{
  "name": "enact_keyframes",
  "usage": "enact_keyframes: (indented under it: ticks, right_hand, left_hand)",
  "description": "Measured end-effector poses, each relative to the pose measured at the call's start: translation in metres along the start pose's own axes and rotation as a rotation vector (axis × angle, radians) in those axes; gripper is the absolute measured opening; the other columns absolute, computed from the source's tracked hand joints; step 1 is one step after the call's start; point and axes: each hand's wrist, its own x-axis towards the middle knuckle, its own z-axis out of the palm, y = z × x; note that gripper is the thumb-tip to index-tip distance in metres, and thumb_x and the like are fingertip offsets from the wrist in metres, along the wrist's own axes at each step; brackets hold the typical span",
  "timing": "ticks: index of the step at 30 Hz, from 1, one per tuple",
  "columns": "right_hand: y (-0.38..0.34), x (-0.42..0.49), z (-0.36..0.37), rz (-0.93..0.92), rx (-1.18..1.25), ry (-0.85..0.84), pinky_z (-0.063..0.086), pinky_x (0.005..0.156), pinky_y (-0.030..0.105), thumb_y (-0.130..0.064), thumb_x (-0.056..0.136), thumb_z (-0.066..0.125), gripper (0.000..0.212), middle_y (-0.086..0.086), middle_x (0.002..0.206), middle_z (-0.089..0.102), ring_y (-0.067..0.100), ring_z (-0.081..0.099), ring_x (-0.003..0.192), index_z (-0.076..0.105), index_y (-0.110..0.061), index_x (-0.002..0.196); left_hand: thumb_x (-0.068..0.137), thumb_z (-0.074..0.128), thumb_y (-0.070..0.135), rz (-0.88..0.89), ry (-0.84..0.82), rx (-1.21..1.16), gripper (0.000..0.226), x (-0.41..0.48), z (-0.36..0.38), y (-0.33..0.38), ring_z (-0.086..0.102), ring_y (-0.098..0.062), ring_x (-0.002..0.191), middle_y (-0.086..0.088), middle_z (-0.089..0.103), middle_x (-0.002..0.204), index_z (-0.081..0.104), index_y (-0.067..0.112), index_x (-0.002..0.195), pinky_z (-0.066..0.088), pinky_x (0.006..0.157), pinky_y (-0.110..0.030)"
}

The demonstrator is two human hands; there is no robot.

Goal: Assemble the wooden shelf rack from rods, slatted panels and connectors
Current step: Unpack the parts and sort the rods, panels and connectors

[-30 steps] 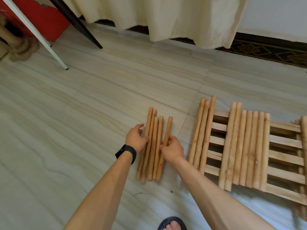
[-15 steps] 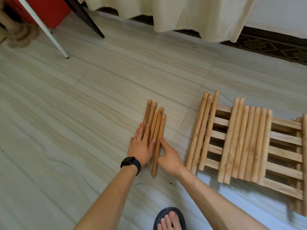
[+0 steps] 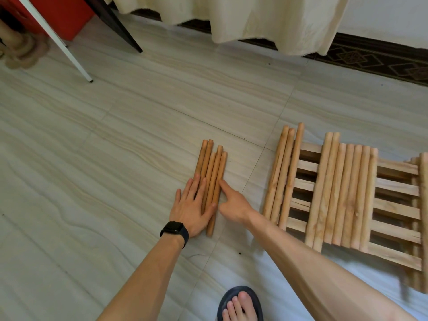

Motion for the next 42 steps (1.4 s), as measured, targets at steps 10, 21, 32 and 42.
enact_keyframes:
  ticks: [10,21,32,42]
  right_hand:
    - [-0.007,-0.055,-0.068,-0.246,-0.234,0.205,0.041,0.106,0.023,-0.015,0.098,0.053,0.054,-0.003,0.147,0.05,0.009,0.052,0.127,0.04,-0.022,0.15]
    - [0.122,-0.142,-0.214,0.278,-0.494,0.692,0.05,0.099,0.039,-0.051,0.097,0.053,0.059,0.01,0.144,0.049,0.024,0.056,0.122,0.045,-0.015,0.143]
    - [0.147,-0.128,-0.199,0.339,-0.193,0.668,0.051,0.089,0.037,-0.059,0.094,0.055,0.059,0.005,0.132,0.051,0.022,0.059,0.111,0.051,-0.019,0.136]
    - [0.154,-0.12,-0.207,0.309,0.079,0.698,0.056,0.087,0.041,-0.041,0.085,0.077,0.039,-0.01,0.093,0.063,0.016,0.064,0.093,0.057,-0.02,0.111]
  left_hand:
    - [0.092,0.038,0.052,0.092,0.155,-0.054,0.083,0.007,-0.025,0.034,-0.004,-0.027,0.155,-0.004,-0.012,0.167,0.001,0.025,0.161,0.013,0.124,-0.053]
    - [0.104,0.024,0.049,0.256,0.076,0.084,0.07,0.028,-0.043,0.212,-0.004,-0.022,0.155,-0.004,-0.006,0.168,-0.005,0.018,0.16,0.008,0.124,-0.049]
    - [0.099,0.053,0.032,0.066,0.086,-0.293,0.06,0.021,-0.031,0.262,0.043,-0.03,0.133,-0.012,0.035,0.152,0.028,0.024,0.153,0.043,0.108,-0.039]
    - [0.087,0.073,0.02,-0.15,-0.166,-0.737,0.056,0.05,-0.047,0.268,0.06,-0.014,0.102,0.005,0.062,0.121,0.048,0.022,0.137,0.051,0.09,-0.032]
